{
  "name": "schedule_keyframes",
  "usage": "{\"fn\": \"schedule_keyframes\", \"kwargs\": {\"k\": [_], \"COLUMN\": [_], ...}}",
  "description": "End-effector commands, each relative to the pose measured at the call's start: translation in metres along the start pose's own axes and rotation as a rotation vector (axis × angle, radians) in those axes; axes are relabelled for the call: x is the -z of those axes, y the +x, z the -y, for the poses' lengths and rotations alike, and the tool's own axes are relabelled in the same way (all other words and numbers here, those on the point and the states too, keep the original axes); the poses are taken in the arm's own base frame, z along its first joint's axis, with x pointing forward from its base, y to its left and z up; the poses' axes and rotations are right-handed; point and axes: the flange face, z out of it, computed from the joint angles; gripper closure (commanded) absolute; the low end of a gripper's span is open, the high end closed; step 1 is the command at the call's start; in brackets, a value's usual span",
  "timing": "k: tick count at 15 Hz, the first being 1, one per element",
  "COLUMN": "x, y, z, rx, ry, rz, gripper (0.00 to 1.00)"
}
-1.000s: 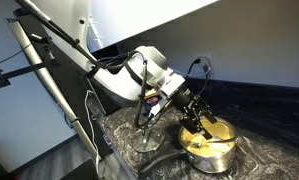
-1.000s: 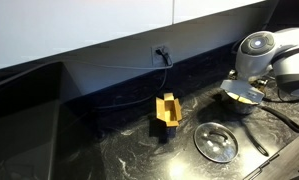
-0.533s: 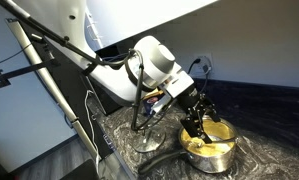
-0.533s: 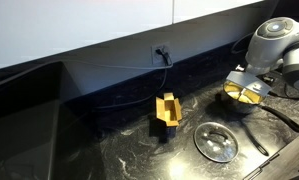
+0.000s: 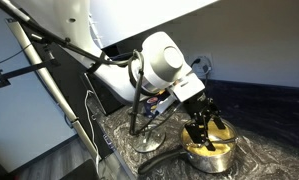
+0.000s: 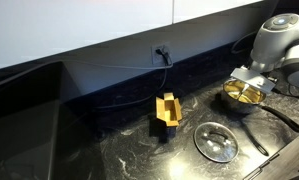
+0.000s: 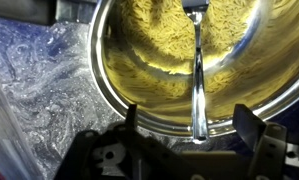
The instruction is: Put the fork inside the pot then close the pot.
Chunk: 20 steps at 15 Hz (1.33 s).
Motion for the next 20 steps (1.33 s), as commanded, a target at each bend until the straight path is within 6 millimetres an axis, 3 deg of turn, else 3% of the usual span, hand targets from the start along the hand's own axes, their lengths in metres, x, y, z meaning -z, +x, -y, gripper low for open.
{"fn": "schedule_keyframes", "kwargs": {"k": [1,2,6,9,10,18,20], "x": [-0.001,-0.001,-0.003,-0.005,-0.005,-0.007,-0.008], "y": [0.007,0.009,0.015,0.017,0.018,0.022,0.022], "z": [0.000,0.000,0.001,0.003,0.004,0.009,0.010], "rx": [-0.010,-0.014,-0.024,-0.032,-0.035,-0.044,-0.044], "ry": [0.012,0.011,0.011,0.017,0.019,0.044,0.043], "rz": [0.028,0.032,0.042,0.041,0.042,0.035,0.035], "gripper": [0.10,0.08,0.18,0.32,0.31,0.49,0.48]}}
